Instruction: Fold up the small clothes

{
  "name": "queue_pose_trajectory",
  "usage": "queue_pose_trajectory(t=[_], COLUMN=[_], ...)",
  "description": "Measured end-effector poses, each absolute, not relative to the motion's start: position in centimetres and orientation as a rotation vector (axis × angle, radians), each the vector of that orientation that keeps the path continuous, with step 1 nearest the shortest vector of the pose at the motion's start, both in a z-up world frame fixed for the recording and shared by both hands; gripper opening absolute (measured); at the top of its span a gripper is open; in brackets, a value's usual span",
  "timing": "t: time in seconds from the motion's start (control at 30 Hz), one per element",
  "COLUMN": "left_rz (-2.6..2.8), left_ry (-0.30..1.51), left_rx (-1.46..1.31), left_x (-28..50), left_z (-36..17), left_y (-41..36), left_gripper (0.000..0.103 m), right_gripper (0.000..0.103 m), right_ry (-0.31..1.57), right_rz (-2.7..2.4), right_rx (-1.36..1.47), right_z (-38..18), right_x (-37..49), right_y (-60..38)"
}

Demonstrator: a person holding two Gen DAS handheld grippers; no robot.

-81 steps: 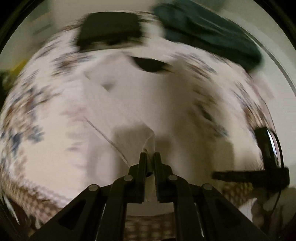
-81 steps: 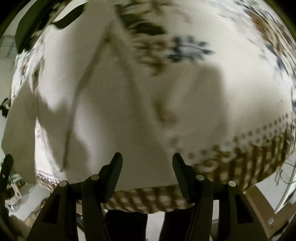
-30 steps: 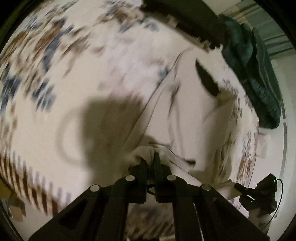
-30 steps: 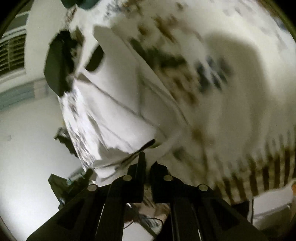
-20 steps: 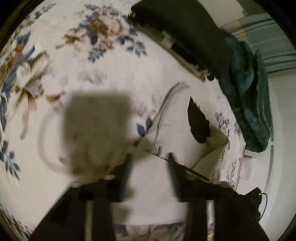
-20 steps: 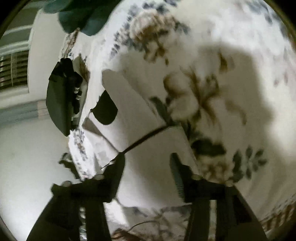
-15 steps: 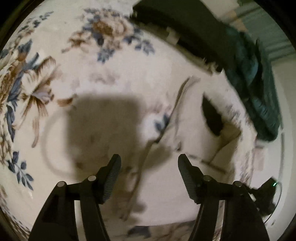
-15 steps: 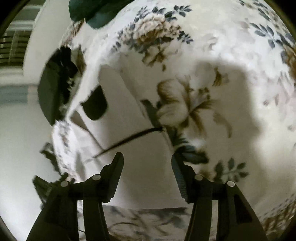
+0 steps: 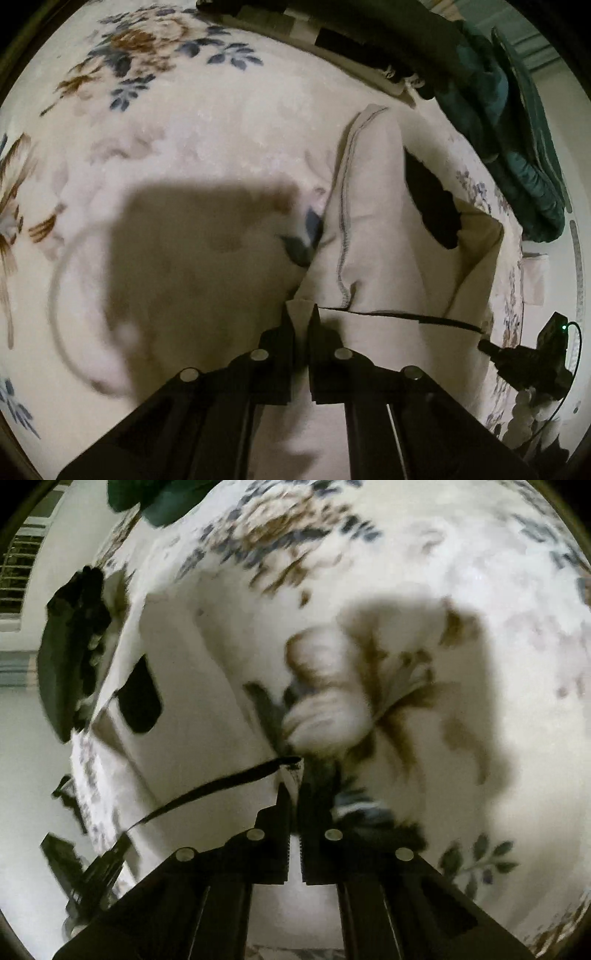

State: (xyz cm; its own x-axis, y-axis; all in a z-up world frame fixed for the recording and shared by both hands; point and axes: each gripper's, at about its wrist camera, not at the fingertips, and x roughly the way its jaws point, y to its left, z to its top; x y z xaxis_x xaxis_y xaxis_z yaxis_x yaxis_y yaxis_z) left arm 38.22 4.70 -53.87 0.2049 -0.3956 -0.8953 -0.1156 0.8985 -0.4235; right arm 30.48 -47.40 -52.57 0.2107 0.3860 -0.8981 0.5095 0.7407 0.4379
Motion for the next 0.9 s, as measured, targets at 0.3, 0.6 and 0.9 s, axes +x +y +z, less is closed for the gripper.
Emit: queue_pose_trajectory(t=[0.3,0.6,0.9], left_rz=[-0.236,-0.267,-0.326], left_ry=[1.362,1.307,1.397], left_rx=[-0.456,-0.299,-0.028], left_x=[40.0,50.4,57.5], left_z=[-50.0,-48.1,-53.3], left_y=[6.0,1.0,-5.4], left_gripper=[0.044,0.068,0.01], right_gripper=[0.053,0.069,0.022], right_ry=[1.445,1.405,1.533], right_rz=[-0.077,-0.01,0.085], right_rx=[0.713,0.521,0.396], right_z=[-50.5,-46.4,-51.5], right_x=[34.2,44.8,54.9], right_y=[-43.6,-40.5,-35.6])
